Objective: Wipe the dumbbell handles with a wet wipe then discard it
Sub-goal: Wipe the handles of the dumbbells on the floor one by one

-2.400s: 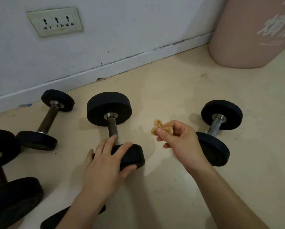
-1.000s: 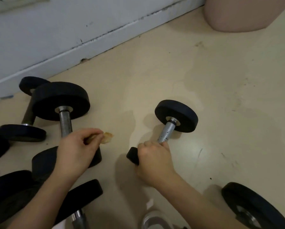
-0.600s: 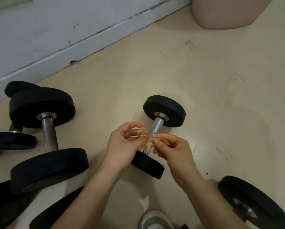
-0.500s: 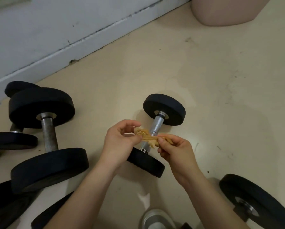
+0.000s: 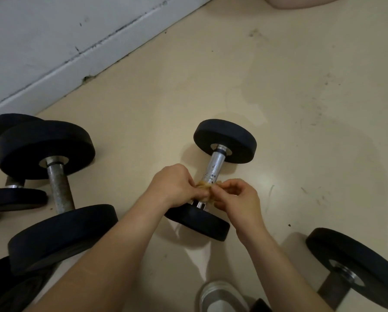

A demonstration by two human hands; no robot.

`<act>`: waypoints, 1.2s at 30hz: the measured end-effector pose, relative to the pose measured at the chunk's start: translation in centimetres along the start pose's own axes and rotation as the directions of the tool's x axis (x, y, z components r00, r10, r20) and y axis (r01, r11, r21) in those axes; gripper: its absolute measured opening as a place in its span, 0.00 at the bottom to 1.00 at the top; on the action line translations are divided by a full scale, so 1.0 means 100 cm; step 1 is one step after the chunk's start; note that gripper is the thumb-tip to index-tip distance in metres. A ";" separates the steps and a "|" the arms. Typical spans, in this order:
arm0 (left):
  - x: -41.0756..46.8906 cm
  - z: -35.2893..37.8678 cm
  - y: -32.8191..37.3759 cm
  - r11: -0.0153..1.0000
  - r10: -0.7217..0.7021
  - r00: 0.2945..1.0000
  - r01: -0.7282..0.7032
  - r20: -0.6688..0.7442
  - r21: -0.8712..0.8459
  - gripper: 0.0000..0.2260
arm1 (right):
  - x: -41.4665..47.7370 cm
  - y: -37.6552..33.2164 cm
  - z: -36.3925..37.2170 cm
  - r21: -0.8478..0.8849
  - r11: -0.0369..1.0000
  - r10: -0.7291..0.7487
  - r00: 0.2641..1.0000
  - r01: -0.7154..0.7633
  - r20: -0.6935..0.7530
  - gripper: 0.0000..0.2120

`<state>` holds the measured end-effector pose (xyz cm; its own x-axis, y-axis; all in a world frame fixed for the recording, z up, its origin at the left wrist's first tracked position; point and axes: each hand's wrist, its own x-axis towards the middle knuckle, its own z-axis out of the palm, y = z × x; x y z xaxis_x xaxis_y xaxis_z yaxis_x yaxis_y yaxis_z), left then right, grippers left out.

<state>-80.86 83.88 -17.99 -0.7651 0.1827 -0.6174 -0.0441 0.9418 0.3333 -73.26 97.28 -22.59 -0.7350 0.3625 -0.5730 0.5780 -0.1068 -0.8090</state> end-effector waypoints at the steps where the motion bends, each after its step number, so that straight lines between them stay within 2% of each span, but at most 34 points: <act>1: 0.002 0.001 0.003 1.000 -0.004 1.000 0.004 -0.006 0.014 0.15 | 0.000 0.000 0.000 -0.009 1.000 0.016 0.998 -0.015 0.059 0.07; 3: 0.009 0.004 0.008 1.000 -0.014 0.999 0.015 -0.046 0.024 0.13 | 0.002 0.003 0.000 -0.010 1.000 0.003 0.995 -0.002 0.095 0.04; 5: 0.015 0.007 0.011 1.000 -0.024 0.994 0.022 -0.103 -0.021 0.10 | 0.006 0.005 0.003 -0.032 0.997 -0.067 0.997 0.068 0.047 0.03; 7: 0.023 0.007 0.016 0.991 -0.029 0.986 0.006 -0.165 -0.136 0.07 | 0.016 0.001 0.008 -0.067 0.986 -0.157 0.986 0.154 -0.050 0.04; 10: 0.042 0.007 0.032 0.930 -0.043 0.950 -0.075 -0.310 -0.360 0.04 | 0.041 -0.014 0.015 -0.106 0.964 -0.265 0.930 0.246 -0.255 0.02; 12: 0.055 0.007 0.043 0.911 -0.049 0.915 -0.123 -0.401 -0.393 0.03 | 0.051 -0.022 0.017 -0.141 0.951 -0.308 0.899 0.277 -0.311 0.01; 13: 0.058 0.006 0.045 0.914 -0.049 0.907 -0.129 -0.419 -0.385 0.03 | 0.051 -0.024 0.017 -0.157 0.945 -0.320 0.902 0.285 -0.289 0.01; 15: 0.053 0.002 0.039 0.945 -0.012 0.921 -0.117 -0.389 -0.305 0.02 | 0.038 -0.020 0.013 -0.173 0.944 -0.307 0.942 0.282 -0.136 0.03; 18: 0.026 -0.001 0.019 0.992 0.113 0.974 -0.100 -0.197 0.075 0.07 | 0.010 -0.006 0.005 -0.214 0.961 -0.138 0.974 0.176 0.182 0.06; 20: 0.016 0.001 0.011 0.979 0.136 0.985 -0.116 -0.108 0.167 0.08 | 0.005 -0.002 0.003 -0.243 0.955 -0.117 0.970 0.168 0.213 0.05; 22: 0.021 0.000 0.013 0.990 0.140 0.977 -0.135 -0.162 0.045 0.07 | 0.017 -0.007 0.008 -0.198 0.954 -0.213 0.974 0.224 0.076 0.06; 25: 0.050 -0.002 0.029 0.961 0.085 0.928 -0.172 -0.362 -0.215 0.02 | 0.048 -0.023 0.018 -0.144 0.945 -0.317 0.933 0.295 -0.169 0.05; 27: 0.059 -0.003 0.036 0.951 0.074 0.900 -0.193 -0.430 -0.241 0.01 | 0.052 -0.022 0.018 -0.152 0.942 -0.322 0.934 0.300 -0.153 0.06; 29: 0.048 -0.005 0.030 0.979 0.116 0.924 -0.169 -0.366 -0.117 0.02 | 0.037 -0.014 0.011 -0.173 0.952 -0.250 0.967 0.253 0.040 0.08; 31: 0.025 -0.004 0.017 0.982 0.157 0.971 -0.134 -0.181 0.135 0.03 | 0.014 -0.007 0.003 -0.236 0.953 -0.118 0.953 0.187 0.280 0.08; 32: 0.014 -0.002 0.011 0.964 0.144 0.986 -0.121 -0.082 0.235 0.04 | 0.005 -0.006 0.000 -0.264 0.951 -0.057 0.933 0.159 0.356 0.06; 34: 0.004 0.000 0.009 0.952 0.101 0.995 -0.102 0.020 0.290 0.07 | 0.003 -0.009 -0.002 -0.309 0.935 -0.045 0.921 0.175 0.387 0.04; 36: 0.012 -0.005 0.018 0.972 0.097 0.995 -0.094 -0.002 0.215 0.09 | 0.014 -0.016 0.004 -0.296 0.920 -0.189 0.952 0.257 0.240 0.06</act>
<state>-82.22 85.59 -17.77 -0.7671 0.2723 -0.5809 0.1669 0.9590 0.2291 -75.37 97.57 -22.11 -0.8943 0.1434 -0.4238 0.4474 0.2692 -0.8529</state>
